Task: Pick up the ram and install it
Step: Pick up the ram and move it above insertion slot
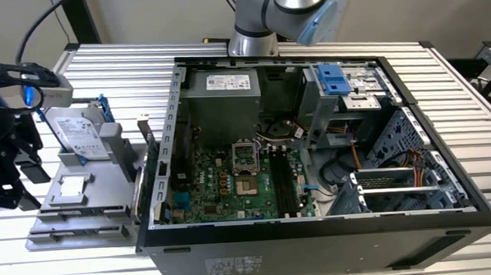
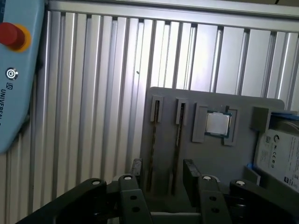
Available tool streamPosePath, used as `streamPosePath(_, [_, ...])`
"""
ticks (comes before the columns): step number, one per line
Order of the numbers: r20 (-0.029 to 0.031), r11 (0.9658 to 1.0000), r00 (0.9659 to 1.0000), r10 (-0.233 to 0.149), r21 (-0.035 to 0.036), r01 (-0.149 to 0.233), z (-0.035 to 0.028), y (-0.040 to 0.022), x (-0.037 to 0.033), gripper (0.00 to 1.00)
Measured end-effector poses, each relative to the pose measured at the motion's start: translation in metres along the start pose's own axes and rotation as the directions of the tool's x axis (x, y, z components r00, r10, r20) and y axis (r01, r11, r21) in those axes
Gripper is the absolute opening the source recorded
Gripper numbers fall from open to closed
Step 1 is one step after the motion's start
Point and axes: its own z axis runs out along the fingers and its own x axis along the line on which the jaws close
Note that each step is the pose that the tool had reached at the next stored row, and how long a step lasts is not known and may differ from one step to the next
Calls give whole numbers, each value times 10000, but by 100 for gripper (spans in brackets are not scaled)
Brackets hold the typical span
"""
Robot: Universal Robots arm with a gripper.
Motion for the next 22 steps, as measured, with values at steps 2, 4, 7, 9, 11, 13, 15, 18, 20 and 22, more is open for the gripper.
streamPosePath(2, [-1,10000,10000,11,-1,-11,26,0,-1,100])
streamPosePath(4, [-1,10000,10000,22,-2,-22,52,0,-2,100])
streamPosePath(7, [-1,10000,10000,31,-1,-31,90,0,-3,100])
streamPosePath(9, [-1,10000,10000,35,0,-35,116,0,-4,100])
streamPosePath(11, [-1,10000,10000,36,0,-36,143,0,-5,100])
streamPosePath(13, [-2,10000,10000,38,-2,-38,168,0,-6,100])
streamPosePath(15, [0,10000,10000,43,0,-43,191,0,-7,100])
streamPosePath(18, [-1,10000,10000,63,-1,-63,226,0,-7,100])
streamPosePath(20, [-1,9998,9998,192,-1,-192,248,0,-4,100])
streamPosePath(22, [-2,9992,9992,406,5,-406,267,0,-1,100])
